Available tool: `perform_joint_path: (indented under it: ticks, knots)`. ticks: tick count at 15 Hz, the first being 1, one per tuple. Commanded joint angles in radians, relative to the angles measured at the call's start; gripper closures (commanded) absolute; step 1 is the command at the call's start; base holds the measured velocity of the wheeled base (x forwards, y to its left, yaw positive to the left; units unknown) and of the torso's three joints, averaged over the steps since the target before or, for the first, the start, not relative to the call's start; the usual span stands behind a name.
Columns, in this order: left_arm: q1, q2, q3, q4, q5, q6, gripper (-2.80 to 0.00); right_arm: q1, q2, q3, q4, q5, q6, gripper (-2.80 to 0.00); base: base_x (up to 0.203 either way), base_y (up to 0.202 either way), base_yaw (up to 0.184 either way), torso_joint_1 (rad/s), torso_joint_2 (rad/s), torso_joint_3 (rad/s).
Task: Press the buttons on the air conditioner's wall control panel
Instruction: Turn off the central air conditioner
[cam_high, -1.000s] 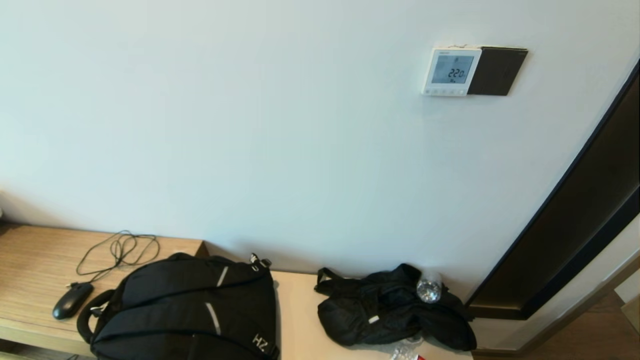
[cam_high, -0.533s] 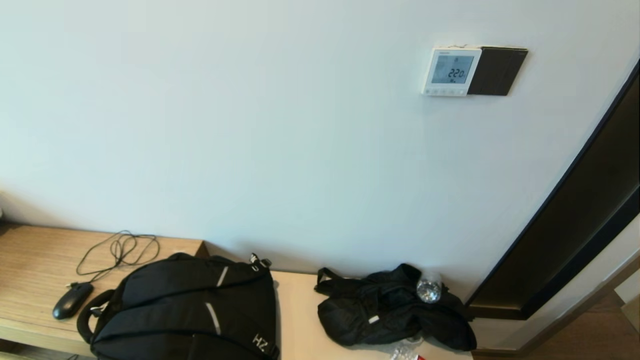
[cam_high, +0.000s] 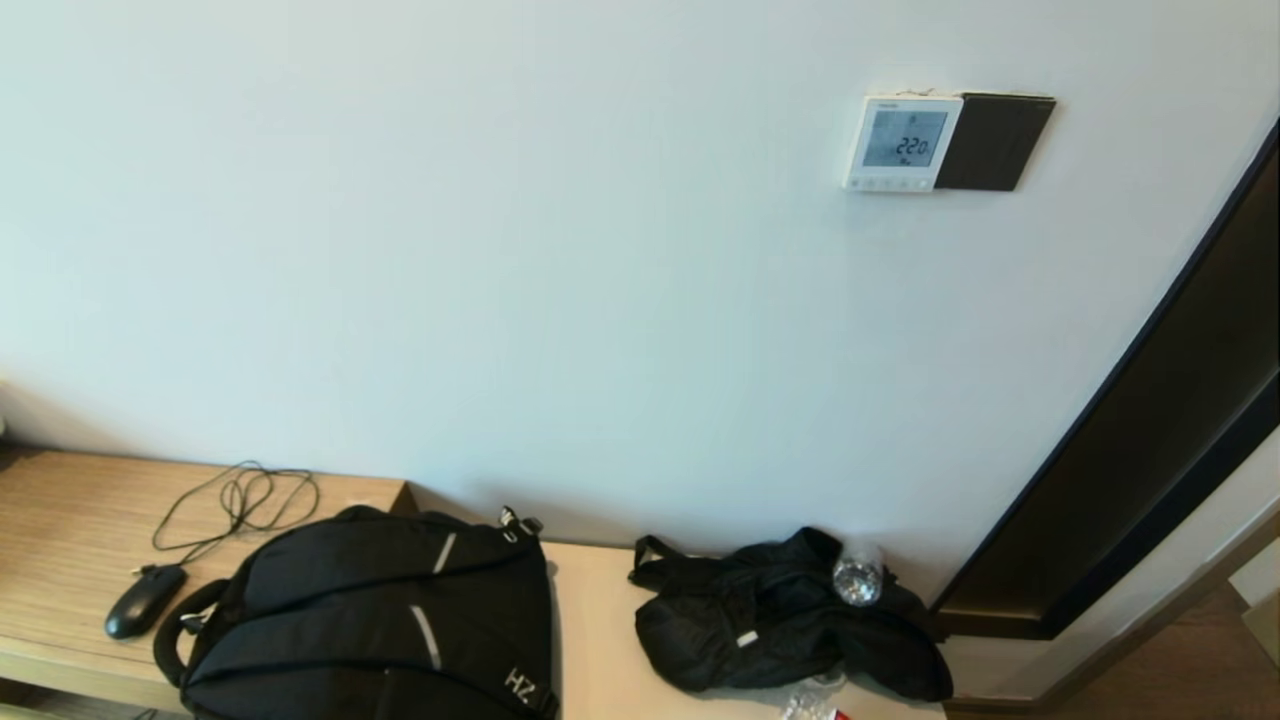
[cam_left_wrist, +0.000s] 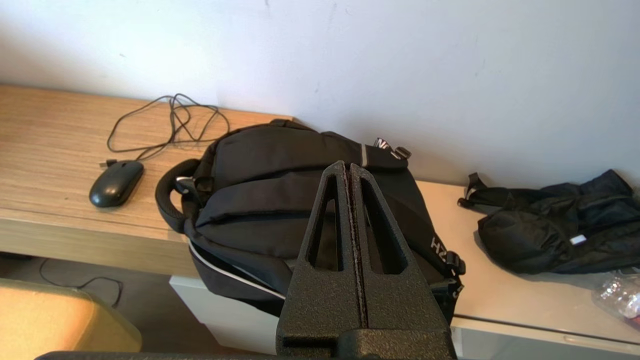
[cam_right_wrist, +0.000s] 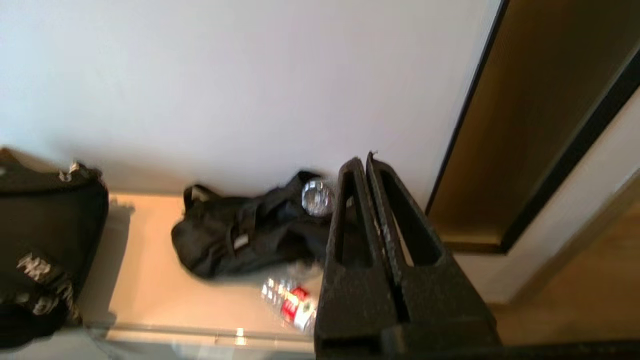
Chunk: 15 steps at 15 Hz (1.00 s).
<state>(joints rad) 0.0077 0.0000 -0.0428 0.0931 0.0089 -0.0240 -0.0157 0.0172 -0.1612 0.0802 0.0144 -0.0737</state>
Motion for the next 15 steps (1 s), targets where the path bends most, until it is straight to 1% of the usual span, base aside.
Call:
perform_joint_path:
  ticks: [1,3,7,9,12,15]
  knots:
    - [0.0,0.0,0.0,0.0,0.0,-0.001,0.0,0.0,0.125,-0.137,0.063,0.007,-0.012,0.0,0.0,0.0,0.0,0.0,0.0,0.0]
    - [0.0,0.0,0.0,0.0,0.0,-0.001,0.0,-0.002,0.303,-0.222,0.043,0.022,-0.015,0.0,0.0,0.0,0.0,0.0,0.0,0.0]
    - [0.0,0.0,0.0,0.0,0.0,-0.001,0.0,0.005,0.726,-0.382,-0.163,0.036,0.005,0.0,0.0,0.0,0.0,0.0,0.0,0.0]
    - [0.0,0.0,0.0,0.0,0.0,-0.001,0.0,0.027,0.933,-0.5,-0.218,0.034,0.032,0.0,0.0,0.0,0.0,0.0,0.0,0.0]
    - [0.0,0.0,0.0,0.0,0.0,-0.001,0.0,0.096,1.231,-0.715,-0.261,-0.017,0.087,0.0,0.0,0.0,0.0,0.0,0.0,0.0]
    - [0.0,0.0,0.0,0.0,0.0,-0.001,0.0,0.155,1.427,-0.953,-0.281,-0.065,0.124,0.0,0.0,0.0,0.0,0.0,0.0,0.0]
